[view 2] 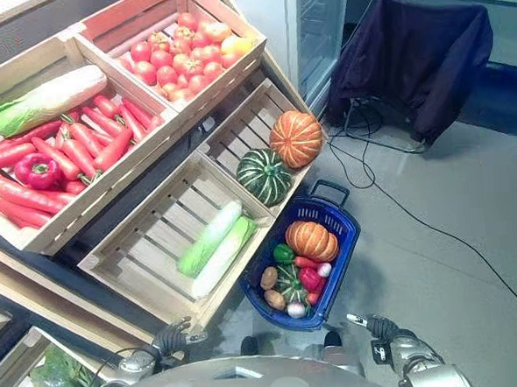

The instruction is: Pick up fruits and vegetables into the basket

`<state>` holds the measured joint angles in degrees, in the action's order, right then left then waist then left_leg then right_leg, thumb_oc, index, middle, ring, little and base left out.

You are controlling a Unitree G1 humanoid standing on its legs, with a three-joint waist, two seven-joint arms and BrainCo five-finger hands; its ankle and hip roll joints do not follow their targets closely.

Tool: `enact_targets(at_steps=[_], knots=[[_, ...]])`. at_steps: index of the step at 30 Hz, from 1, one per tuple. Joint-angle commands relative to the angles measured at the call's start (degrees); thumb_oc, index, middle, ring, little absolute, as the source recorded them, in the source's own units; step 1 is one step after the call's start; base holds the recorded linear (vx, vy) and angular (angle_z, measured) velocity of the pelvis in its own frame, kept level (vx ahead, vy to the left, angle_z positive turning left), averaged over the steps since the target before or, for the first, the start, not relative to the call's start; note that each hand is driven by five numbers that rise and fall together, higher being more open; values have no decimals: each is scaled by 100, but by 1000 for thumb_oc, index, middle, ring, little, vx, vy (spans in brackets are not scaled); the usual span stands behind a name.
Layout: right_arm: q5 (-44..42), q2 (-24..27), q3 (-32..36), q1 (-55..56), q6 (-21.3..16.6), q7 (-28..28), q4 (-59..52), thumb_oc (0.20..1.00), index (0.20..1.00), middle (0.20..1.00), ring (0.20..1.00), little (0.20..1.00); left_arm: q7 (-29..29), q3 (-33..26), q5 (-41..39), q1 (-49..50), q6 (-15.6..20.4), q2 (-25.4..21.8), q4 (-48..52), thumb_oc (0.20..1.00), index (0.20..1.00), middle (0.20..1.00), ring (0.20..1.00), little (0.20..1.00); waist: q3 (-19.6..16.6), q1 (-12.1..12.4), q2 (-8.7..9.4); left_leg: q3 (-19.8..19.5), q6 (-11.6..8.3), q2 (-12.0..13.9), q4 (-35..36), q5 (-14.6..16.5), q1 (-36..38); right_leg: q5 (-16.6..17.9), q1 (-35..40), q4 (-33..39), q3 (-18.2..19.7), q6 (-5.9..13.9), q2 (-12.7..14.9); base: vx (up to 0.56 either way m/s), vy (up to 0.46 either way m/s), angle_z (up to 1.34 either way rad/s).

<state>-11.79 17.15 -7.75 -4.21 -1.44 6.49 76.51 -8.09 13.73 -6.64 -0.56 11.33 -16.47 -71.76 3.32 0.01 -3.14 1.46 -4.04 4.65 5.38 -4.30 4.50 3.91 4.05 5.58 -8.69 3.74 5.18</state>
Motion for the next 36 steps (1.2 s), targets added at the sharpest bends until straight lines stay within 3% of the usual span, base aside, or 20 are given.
enact_targets(at_steps=[1,36], knots=[[70,-57,-191,-357,-92,20,279,1000,1000,1000,1000,1000,-10,-17,88,-413,159,-81,-420,1000,1000,1000,1000,1000,212,59,312,142,41,-142,-38,612,79,-288,224,-81,-167,467,425,-213,114,-17],[-8,-7,-184,-364,-27,-8,222,1000,1000,1000,1000,1000,-112,-25,-280,-389,358,-64,-282,1000,1000,1000,1000,1000,324,95,299,79,39,-134,-38,606,97,-310,244,-105,-201,440,407,6,0,0]])
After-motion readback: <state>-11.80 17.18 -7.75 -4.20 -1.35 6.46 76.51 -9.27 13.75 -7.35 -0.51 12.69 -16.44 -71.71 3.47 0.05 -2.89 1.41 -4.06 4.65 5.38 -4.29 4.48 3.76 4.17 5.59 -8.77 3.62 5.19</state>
